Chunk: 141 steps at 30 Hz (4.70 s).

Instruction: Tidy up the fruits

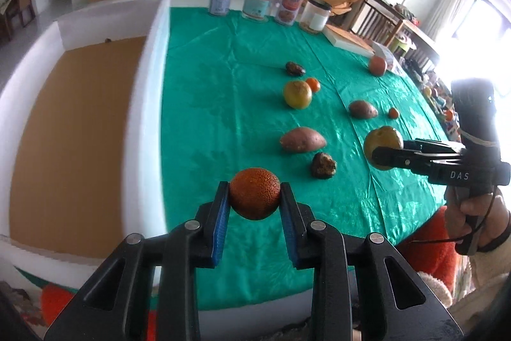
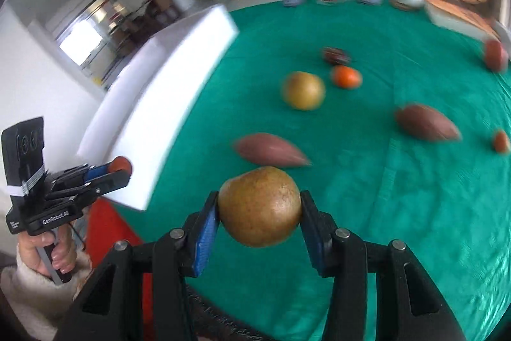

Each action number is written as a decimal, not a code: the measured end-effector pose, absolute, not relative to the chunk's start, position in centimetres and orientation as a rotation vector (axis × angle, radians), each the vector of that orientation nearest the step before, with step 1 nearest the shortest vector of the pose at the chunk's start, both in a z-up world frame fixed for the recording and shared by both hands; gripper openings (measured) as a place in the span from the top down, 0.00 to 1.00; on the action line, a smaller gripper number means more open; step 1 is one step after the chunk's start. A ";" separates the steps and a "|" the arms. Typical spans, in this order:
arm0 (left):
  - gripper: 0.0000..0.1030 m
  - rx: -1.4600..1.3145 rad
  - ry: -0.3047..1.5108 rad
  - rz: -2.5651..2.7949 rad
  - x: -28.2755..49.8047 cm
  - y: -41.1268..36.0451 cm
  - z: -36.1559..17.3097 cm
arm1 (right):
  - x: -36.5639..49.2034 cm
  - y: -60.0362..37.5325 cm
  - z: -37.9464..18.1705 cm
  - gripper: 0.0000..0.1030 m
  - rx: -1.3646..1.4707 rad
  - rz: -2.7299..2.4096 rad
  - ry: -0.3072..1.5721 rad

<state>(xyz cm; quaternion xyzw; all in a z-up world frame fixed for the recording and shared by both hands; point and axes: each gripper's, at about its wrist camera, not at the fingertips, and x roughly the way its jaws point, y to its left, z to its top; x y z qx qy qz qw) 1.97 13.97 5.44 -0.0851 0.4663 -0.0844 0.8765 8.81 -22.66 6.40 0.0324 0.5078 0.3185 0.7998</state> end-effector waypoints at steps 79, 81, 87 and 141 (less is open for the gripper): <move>0.03 -0.043 0.869 0.035 9.6 7.1 -5.9 | 17.5 -53.1 -3.0 0.00 0.107 -0.226 0.943; 0.03 -0.053 0.866 0.049 10.1 7.5 -6.7 | 18.1 -53.6 -3.0 0.00 0.111 -0.230 0.943; 0.04 -0.089 0.890 0.038 10.8 8.0 -7.4 | 18.3 -53.4 -3.0 0.00 0.110 -0.231 0.943; 0.03 -0.186 0.868 -0.011 10.3 9.2 -7.3 | 18.3 -53.4 -3.0 0.00 0.109 -0.232 0.943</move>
